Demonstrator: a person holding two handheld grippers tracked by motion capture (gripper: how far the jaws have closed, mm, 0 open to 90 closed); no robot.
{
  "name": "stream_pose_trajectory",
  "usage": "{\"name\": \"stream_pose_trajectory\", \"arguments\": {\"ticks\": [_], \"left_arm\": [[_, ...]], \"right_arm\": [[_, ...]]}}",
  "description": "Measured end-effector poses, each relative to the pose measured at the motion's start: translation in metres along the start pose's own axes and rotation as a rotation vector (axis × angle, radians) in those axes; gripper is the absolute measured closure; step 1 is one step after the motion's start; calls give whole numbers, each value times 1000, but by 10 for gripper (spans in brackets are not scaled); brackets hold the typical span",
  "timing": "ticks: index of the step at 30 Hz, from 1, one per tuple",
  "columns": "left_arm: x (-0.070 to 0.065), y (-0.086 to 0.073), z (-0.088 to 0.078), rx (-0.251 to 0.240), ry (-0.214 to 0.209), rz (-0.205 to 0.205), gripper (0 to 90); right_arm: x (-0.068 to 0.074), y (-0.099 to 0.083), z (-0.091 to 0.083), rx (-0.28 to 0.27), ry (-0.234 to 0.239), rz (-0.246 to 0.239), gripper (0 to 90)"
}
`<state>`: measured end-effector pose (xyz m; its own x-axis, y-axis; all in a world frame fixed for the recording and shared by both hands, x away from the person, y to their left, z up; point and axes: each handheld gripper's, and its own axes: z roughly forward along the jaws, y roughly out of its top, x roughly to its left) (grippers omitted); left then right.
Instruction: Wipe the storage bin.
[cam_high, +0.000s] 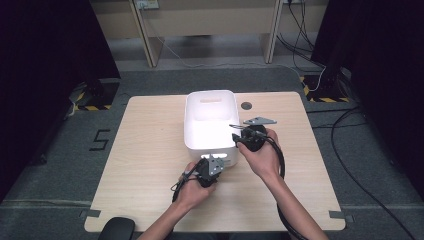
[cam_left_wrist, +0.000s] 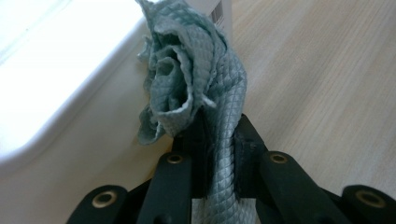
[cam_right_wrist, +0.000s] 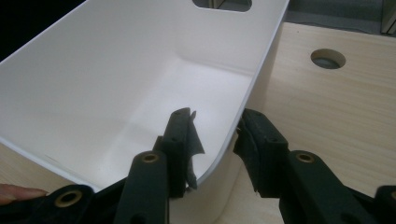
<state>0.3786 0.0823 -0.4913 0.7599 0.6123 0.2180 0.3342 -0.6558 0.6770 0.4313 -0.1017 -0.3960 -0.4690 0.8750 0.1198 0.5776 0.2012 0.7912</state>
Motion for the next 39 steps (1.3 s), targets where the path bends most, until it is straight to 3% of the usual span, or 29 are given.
{"name": "stream_pose_trajectory", "arguments": {"ticks": [11,17,22,25,30,39], "left_arm": [[-3,4,4,-9,-11,-5,788],[-5,5,6,-40,-16,-39,791],[-5,7,5,-51,-21,-43,792],[-6,11,0,-85,-15,-41,793],[-4,19,-12,-130,-34,-75,792],[-3,29,-23,-159,-27,-85,792]], "right_arm": [[0,0,0,0,-1,0,645],[0,0,0,0,-1,1,645],[0,0,0,1,-1,0,645],[0,0,0,1,0,0,644],[0,0,0,0,-1,-1,644],[0,0,0,1,-1,-1,644]]}}
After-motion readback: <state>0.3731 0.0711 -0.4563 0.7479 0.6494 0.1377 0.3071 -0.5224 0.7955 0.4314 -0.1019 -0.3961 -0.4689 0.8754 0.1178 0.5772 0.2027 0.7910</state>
